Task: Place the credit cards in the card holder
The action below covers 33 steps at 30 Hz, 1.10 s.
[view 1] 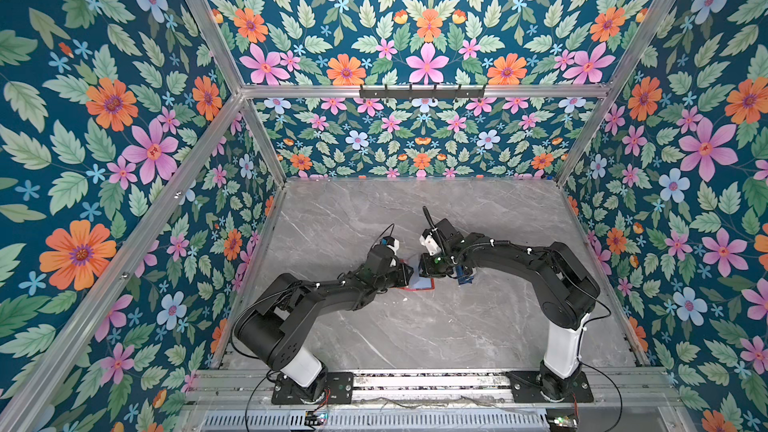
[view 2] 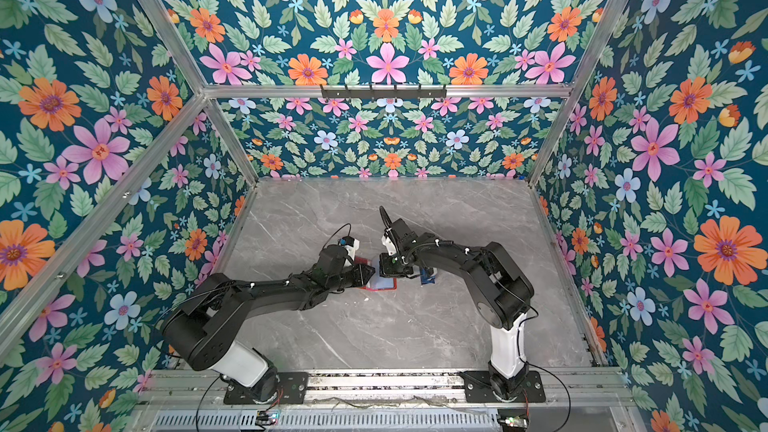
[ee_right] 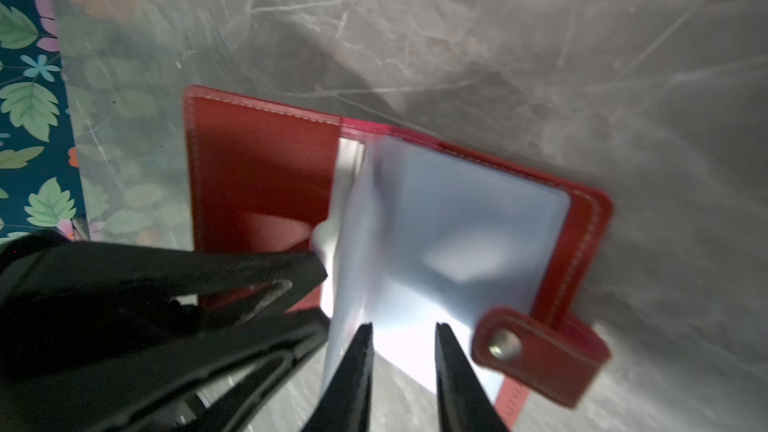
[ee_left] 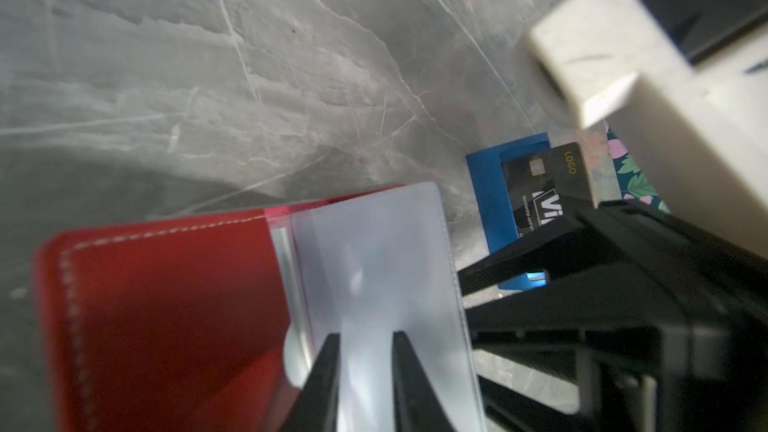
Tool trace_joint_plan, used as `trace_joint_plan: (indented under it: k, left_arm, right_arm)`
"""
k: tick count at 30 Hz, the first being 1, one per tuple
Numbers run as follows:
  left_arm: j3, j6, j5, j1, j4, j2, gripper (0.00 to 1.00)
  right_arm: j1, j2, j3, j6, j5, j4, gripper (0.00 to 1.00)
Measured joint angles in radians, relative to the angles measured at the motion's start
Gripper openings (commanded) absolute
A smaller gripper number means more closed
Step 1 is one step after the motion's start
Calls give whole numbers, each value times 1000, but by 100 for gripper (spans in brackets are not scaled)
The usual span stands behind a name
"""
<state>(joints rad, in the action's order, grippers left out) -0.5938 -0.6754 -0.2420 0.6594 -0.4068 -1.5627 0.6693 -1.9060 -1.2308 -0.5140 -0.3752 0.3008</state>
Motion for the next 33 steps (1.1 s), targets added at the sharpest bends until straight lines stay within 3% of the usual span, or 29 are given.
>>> trace_joint_plan:
  k: [4,12,15,24,33]
  left_arm:
    - [20,7,41,1,16,68,49]
    - [60,53,186,2,96,248,52]
    - [64,76,211,2,124,287,49]
    - [57,106,179,2,132,246,29]
    - [21,85,122,2,116,92,24]
  right_arm:
    - [0,-11,-10,-3,-38,-24,35]
    - [3,-64,-56,-11,-109,-58,41]
    - [8,-89,-79,-15,-127,-60,38]
    - [13,-135,-101,-35,-141,-61,14]
    - [13,-143,-97,-51,-134,-62,10]
